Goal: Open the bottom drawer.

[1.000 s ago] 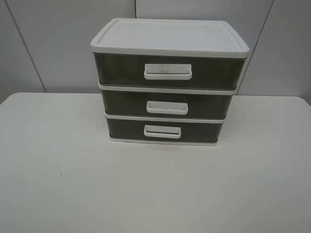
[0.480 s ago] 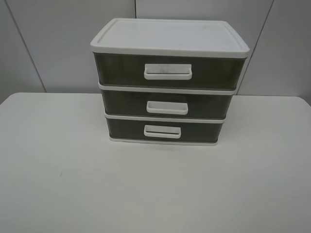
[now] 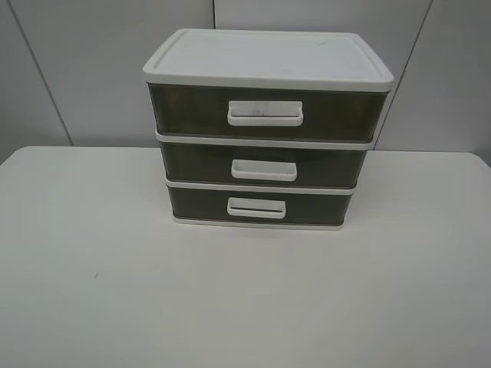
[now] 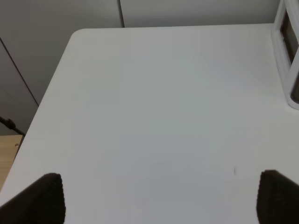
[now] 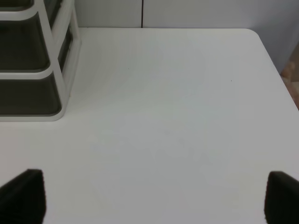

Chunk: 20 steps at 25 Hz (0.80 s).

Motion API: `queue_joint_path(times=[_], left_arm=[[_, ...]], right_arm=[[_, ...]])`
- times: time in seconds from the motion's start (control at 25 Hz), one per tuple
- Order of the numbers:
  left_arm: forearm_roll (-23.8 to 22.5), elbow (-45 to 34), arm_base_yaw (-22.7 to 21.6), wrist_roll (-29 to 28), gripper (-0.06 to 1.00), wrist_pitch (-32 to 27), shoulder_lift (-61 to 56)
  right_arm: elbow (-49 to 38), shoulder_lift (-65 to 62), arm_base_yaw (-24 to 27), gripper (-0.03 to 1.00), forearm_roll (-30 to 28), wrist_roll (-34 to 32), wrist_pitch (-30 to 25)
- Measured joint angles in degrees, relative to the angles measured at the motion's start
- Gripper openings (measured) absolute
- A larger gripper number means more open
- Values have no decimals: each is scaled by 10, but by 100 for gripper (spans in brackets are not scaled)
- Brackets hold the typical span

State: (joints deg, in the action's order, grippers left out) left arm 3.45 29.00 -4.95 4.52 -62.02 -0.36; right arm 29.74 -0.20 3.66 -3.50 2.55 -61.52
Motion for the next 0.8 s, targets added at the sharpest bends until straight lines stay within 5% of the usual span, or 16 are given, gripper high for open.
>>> queue_joint_path(times=[0.8], left_arm=[[0, 0, 0, 0, 79, 0, 0]], right_arm=[[0, 0, 0, 83, 0, 0, 0]])
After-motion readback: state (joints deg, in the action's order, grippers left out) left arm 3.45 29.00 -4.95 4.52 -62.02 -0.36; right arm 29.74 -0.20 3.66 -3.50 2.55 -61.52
